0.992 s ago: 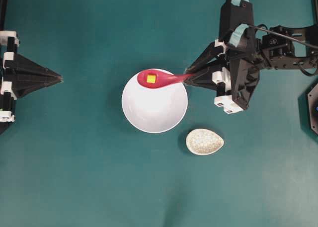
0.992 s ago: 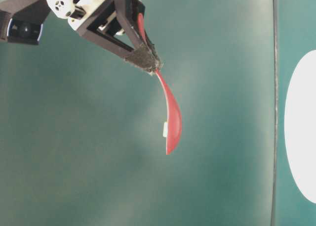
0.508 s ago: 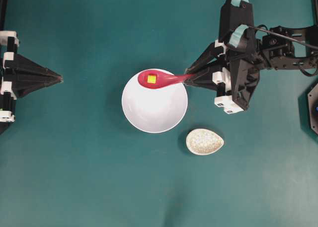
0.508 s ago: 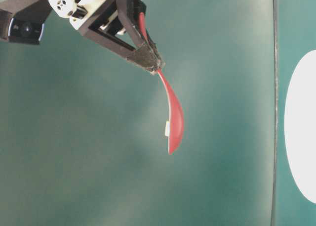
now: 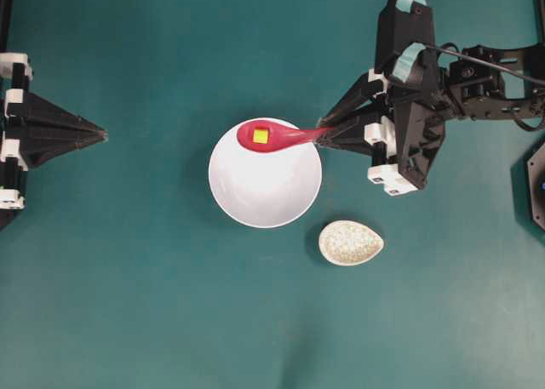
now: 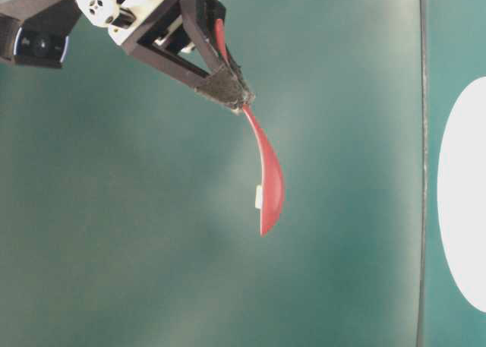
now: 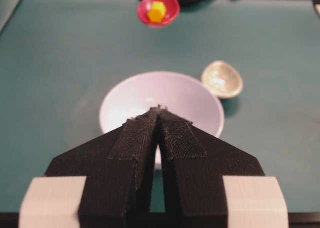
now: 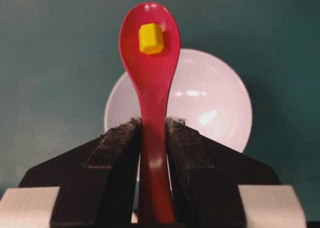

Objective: Scoop the yellow hexagonal prism block from the bowl with a spoon using the right arm.
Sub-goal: 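Lift the spoon with the yellow block up out of the bowl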

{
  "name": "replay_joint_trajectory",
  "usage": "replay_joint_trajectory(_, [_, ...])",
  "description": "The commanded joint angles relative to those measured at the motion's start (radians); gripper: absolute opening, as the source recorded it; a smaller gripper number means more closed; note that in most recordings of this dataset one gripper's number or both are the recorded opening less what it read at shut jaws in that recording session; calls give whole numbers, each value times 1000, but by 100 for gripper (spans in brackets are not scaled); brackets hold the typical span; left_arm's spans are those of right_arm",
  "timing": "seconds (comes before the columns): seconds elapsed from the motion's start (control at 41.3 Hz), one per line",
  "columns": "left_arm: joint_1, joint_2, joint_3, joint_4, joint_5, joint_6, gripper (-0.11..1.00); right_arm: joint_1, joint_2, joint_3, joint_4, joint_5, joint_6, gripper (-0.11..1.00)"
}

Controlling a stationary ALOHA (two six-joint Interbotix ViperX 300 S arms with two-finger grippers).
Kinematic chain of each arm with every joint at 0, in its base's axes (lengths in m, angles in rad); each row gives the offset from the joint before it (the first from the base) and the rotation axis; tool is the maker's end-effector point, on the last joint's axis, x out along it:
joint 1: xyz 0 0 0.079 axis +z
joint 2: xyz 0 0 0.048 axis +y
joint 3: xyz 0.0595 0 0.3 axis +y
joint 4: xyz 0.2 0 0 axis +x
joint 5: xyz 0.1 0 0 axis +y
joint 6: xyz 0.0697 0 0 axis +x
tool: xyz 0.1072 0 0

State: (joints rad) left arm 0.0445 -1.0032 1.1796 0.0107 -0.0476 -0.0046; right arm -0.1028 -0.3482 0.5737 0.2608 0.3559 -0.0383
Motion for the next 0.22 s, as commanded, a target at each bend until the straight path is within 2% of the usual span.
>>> replay_joint_trajectory(0.0, [3,-2,-26,3,-3,-3,0,5,-25,-2,0,-11,0,24])
replay_joint_trajectory(0.194, [3,-3,-28,3,9,-5,0,5,-25,21,0,-15,0,24])
